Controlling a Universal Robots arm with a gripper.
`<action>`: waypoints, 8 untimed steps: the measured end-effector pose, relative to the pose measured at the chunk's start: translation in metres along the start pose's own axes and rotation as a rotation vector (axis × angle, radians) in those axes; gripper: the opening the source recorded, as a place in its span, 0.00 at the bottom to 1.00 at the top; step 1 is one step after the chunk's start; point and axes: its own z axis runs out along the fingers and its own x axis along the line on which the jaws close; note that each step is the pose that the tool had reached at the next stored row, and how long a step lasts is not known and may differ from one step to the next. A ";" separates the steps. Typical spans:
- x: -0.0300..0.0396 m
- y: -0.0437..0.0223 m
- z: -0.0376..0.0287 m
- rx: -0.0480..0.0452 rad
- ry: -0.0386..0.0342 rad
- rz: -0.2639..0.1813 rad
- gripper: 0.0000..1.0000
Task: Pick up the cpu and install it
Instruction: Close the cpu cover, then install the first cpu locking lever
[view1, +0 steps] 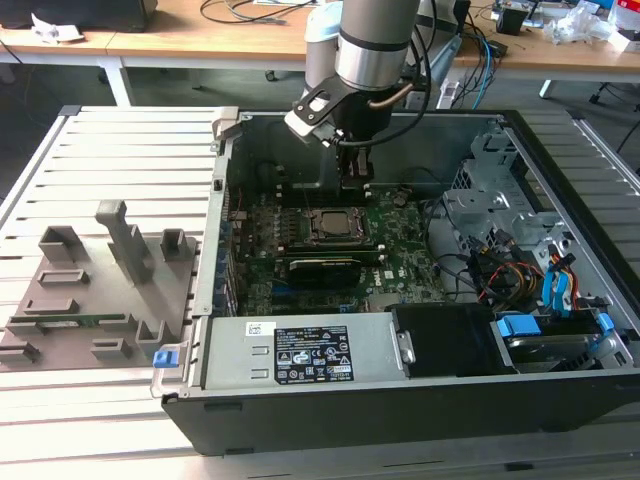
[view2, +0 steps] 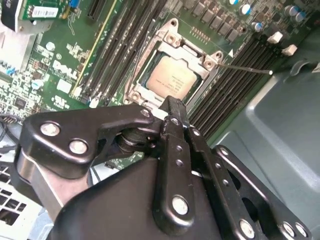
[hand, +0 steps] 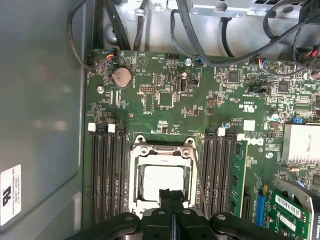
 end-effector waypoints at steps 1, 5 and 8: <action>0.0000 0.0000 0.0001 -0.0001 0.0003 0.000 0.11; 0.0000 0.0001 0.0001 0.0000 0.0002 0.000 0.11; 0.0000 0.0000 0.0001 0.0002 0.0002 0.000 0.11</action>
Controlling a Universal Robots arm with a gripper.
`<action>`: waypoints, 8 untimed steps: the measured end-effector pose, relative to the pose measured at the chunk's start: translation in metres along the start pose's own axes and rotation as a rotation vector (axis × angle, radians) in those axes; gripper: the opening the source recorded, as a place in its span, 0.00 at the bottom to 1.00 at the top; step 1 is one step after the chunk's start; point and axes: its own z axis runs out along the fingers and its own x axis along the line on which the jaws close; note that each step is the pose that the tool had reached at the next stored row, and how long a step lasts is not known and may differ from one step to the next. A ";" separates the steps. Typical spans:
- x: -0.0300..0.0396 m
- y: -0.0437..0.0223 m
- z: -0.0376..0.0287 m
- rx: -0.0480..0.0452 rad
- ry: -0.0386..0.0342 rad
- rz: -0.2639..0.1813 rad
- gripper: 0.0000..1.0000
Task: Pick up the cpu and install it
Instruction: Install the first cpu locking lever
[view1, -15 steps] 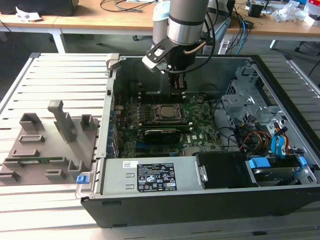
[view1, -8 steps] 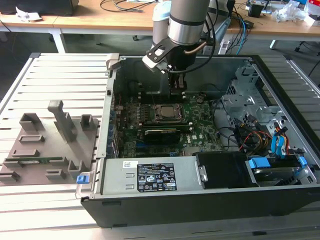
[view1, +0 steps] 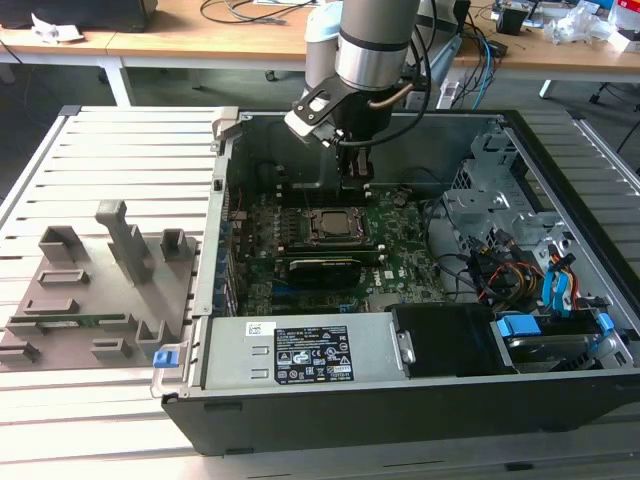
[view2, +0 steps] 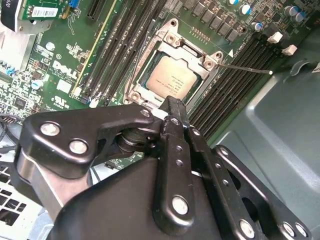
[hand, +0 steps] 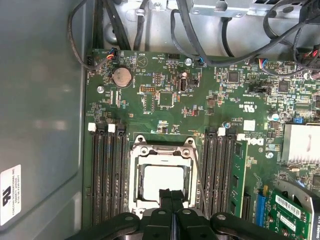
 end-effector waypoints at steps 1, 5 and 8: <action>0.0000 0.0000 0.0000 0.0000 0.0000 0.000 0.11; 0.0000 0.0000 0.0000 -0.0027 -0.0055 -0.122 0.11; 0.0000 0.0000 0.0000 -0.0050 -0.0102 -0.227 0.11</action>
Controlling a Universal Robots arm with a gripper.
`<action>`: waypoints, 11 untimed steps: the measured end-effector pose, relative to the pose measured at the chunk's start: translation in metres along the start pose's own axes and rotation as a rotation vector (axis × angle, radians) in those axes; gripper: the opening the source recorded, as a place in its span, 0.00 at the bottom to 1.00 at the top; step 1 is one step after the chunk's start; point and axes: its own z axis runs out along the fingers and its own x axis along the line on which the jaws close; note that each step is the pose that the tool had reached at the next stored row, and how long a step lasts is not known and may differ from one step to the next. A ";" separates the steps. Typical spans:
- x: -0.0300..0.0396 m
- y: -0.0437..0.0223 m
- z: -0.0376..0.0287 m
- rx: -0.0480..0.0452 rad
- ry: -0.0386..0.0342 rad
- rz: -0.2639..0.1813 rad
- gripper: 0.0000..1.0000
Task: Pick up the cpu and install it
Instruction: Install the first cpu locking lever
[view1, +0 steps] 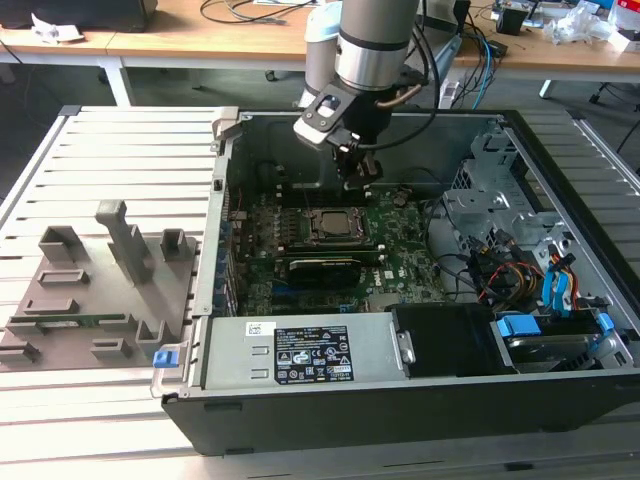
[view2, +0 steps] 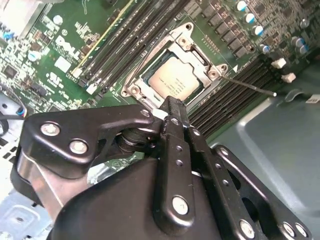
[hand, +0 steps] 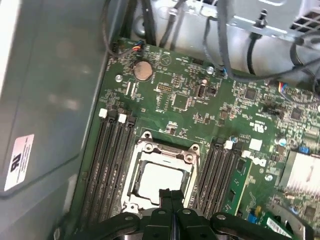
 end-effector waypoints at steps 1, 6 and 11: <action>0.0000 0.0000 0.0000 -0.0009 -0.0016 -0.038 0.11; 0.0000 0.0000 0.0000 -0.0023 -0.0046 -0.102 0.11; 0.0000 0.0000 0.0000 -0.0048 -0.0093 -0.207 0.11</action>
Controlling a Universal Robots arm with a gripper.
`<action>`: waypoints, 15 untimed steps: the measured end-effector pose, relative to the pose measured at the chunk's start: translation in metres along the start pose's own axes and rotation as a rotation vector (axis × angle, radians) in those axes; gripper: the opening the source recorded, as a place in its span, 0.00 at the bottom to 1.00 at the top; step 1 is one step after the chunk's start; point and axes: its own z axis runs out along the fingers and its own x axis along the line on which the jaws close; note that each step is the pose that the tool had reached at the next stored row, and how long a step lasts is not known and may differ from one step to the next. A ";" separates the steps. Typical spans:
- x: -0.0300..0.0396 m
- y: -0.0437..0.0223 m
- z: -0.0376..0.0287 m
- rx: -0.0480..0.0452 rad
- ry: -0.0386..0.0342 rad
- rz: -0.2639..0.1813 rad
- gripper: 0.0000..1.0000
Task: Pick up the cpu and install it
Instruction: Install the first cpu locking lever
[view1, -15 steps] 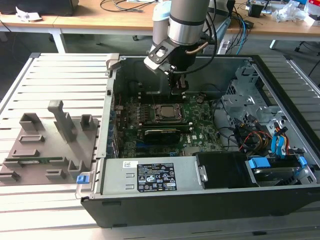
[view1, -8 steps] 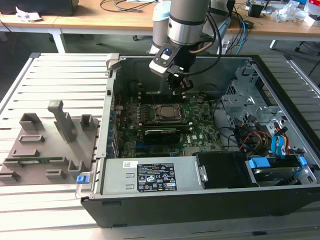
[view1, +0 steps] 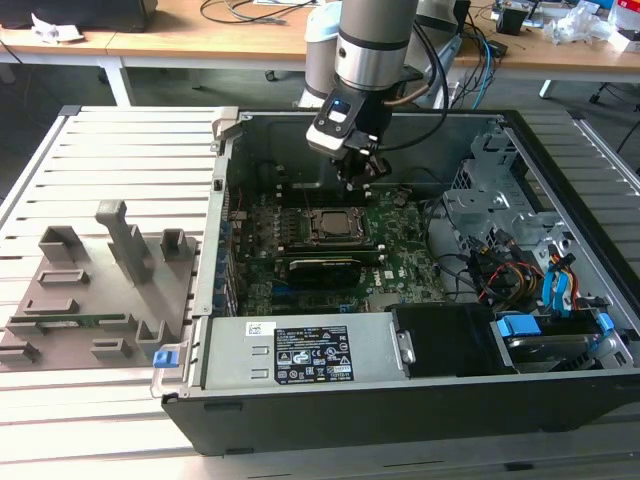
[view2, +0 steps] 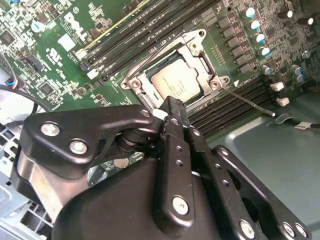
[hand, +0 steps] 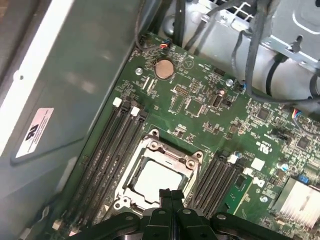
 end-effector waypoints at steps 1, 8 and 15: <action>0.0000 0.0000 0.0000 -0.0004 -0.0008 -0.018 0.11; 0.0000 0.0000 0.0000 -0.0036 -0.0069 -0.151 0.11; 0.0000 0.0000 0.0000 -0.0064 -0.0122 -0.268 0.11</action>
